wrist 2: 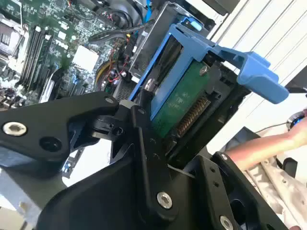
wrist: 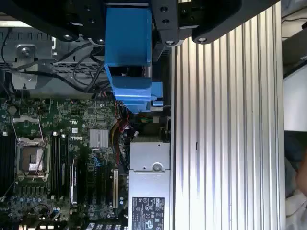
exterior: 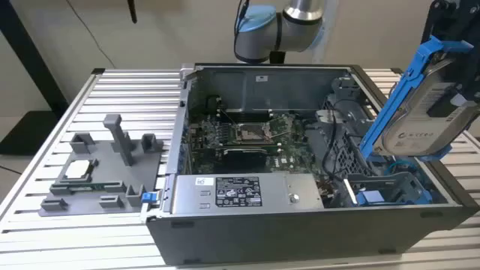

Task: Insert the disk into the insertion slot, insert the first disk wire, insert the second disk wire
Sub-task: 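Insert the disk into the insertion slot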

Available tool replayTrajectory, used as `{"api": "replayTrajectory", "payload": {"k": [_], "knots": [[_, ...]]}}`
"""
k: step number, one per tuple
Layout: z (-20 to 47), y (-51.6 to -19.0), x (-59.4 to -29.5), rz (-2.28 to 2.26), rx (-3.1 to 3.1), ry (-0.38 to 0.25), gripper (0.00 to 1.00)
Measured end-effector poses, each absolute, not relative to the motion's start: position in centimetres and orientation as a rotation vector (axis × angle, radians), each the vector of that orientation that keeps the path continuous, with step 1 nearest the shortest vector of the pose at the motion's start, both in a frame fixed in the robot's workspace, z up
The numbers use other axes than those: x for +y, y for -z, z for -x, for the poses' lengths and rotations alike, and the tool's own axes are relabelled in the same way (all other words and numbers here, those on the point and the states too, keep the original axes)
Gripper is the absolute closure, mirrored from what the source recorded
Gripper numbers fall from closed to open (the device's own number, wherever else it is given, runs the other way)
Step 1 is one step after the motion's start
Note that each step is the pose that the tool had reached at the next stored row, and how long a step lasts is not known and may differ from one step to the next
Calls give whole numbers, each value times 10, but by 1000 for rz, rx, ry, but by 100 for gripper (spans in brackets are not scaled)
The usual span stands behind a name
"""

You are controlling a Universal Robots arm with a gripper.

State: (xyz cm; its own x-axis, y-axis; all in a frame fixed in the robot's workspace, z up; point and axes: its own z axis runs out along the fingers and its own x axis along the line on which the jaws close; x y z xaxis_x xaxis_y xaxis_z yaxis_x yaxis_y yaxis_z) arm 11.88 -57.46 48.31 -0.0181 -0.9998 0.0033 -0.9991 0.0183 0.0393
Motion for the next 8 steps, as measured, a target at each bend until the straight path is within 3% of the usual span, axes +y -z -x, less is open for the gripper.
{"api": "replayTrajectory", "payload": {"k": [8], "knots": [[-119, -483, -575, -2180, -2220, 40, 0]]}}
